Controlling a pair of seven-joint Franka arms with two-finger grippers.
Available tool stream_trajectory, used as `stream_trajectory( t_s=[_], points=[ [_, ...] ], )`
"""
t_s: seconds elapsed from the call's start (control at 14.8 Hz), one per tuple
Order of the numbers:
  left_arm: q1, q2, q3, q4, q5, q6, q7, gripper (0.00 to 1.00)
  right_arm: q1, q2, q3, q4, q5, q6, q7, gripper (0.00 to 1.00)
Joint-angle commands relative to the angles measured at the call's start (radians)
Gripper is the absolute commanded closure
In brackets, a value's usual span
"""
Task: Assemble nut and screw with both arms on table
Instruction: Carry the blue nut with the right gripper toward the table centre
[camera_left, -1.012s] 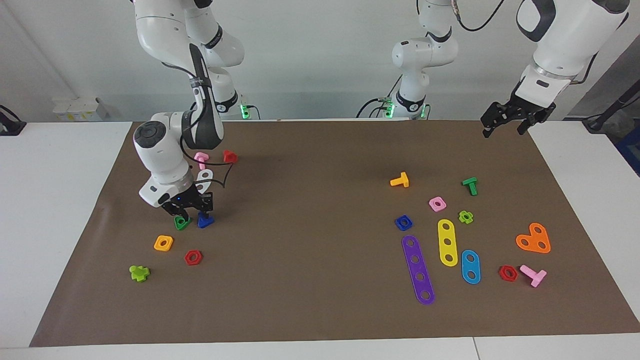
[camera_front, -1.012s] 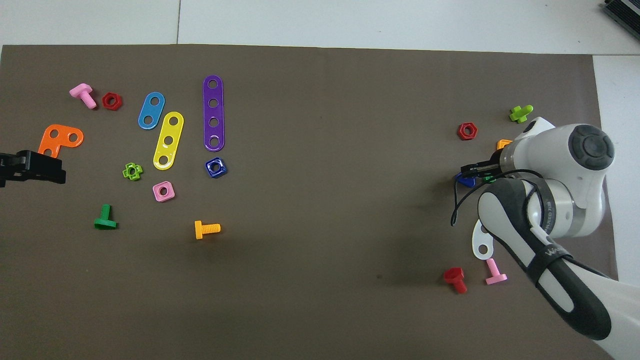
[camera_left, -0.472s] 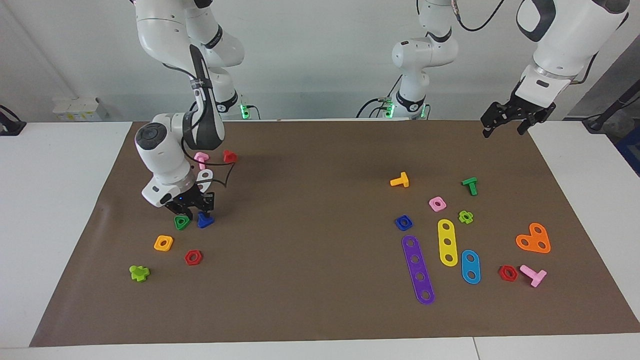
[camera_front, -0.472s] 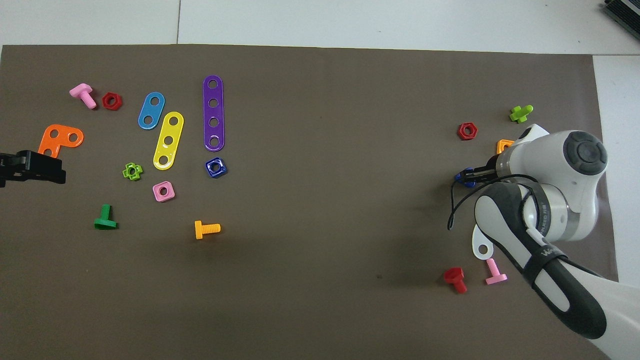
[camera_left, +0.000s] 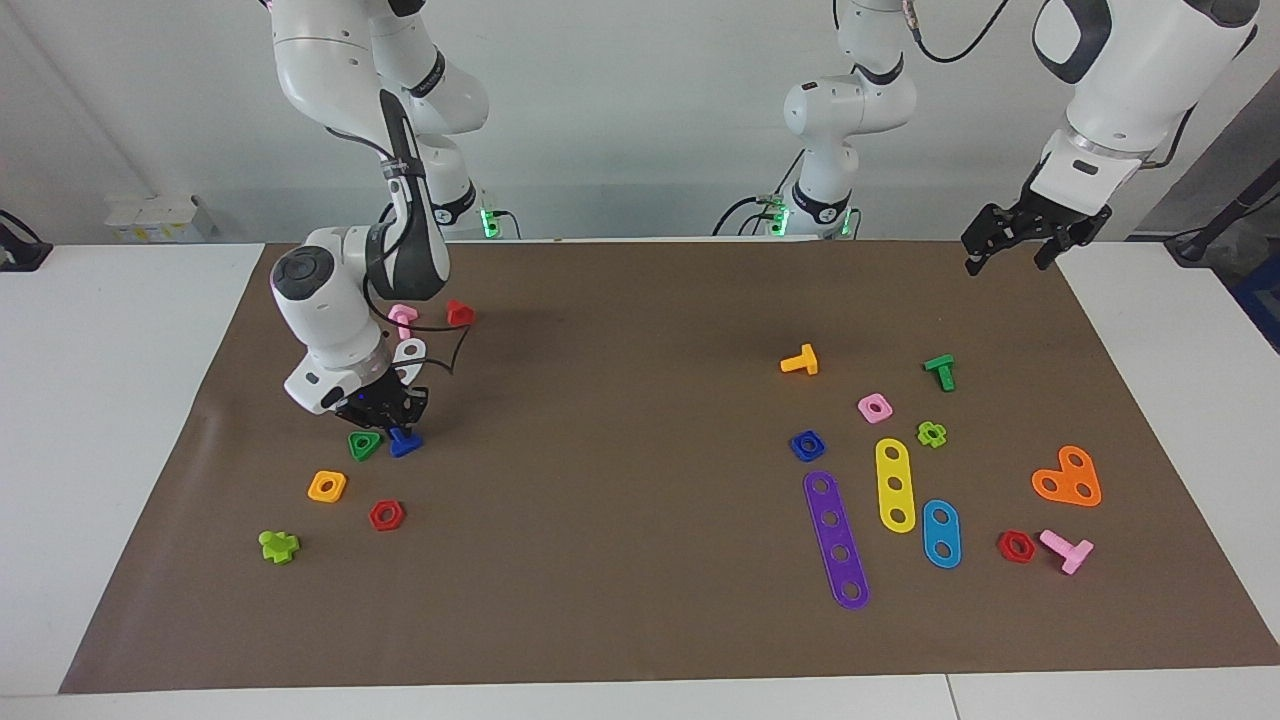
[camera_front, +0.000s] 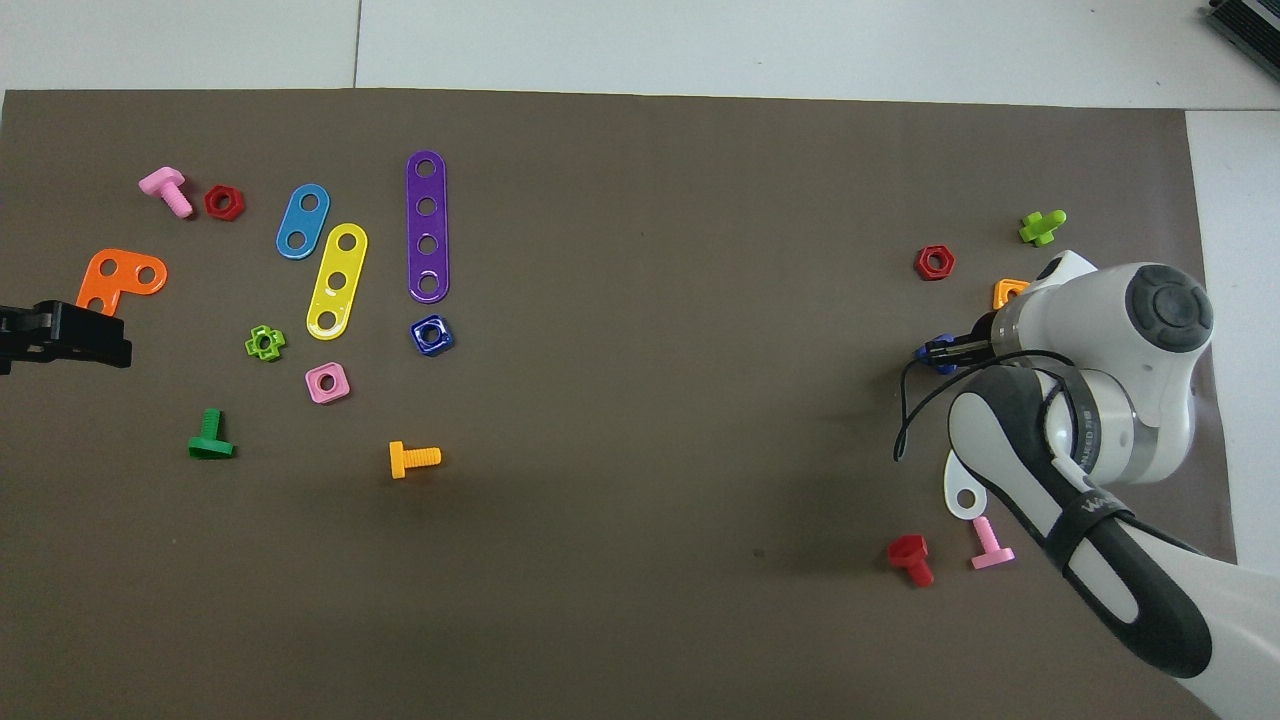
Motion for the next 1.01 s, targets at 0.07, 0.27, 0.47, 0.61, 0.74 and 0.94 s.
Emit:
stream_trajectory(
  t_s=[0.07, 0.27, 0.47, 0.61, 0.74, 0.94],
  points=[
    [0.002, -0.032, 0.0, -0.037, 0.006, 0.016, -0.01, 0.0, -0.005, -0.011, 0.006, -0.002, 0.037, 0.01, -0.01, 1.0],
    [0.002, -0.032, 0.0, -0.037, 0.006, 0.017, -0.01, 0.0, -0.002, -0.04, 0.009, 0.076, 0.037, -0.098, 0.043, 1.0],
    [0.002, -0.032, 0.002, -0.039, 0.006, 0.017, -0.01, 0.0, 0.04, -0.06, 0.042, 0.2, 0.036, -0.238, 0.193, 1.0],
    [0.002, -0.032, 0.0, -0.037, 0.006, 0.015, -0.01, 0.0, 0.119, -0.049, 0.042, 0.277, 0.021, -0.301, 0.324, 1.0],
    [0.002, -0.032, 0.002, -0.037, 0.004, 0.017, -0.01, 0.0, 0.205, -0.035, 0.042, 0.326, 0.019, -0.303, 0.456, 1.0],
    [-0.004, -0.032, 0.0, -0.037, 0.006, 0.017, -0.011, 0.0, 0.314, 0.026, 0.042, 0.405, 0.016, -0.288, 0.638, 1.0]
  ],
)
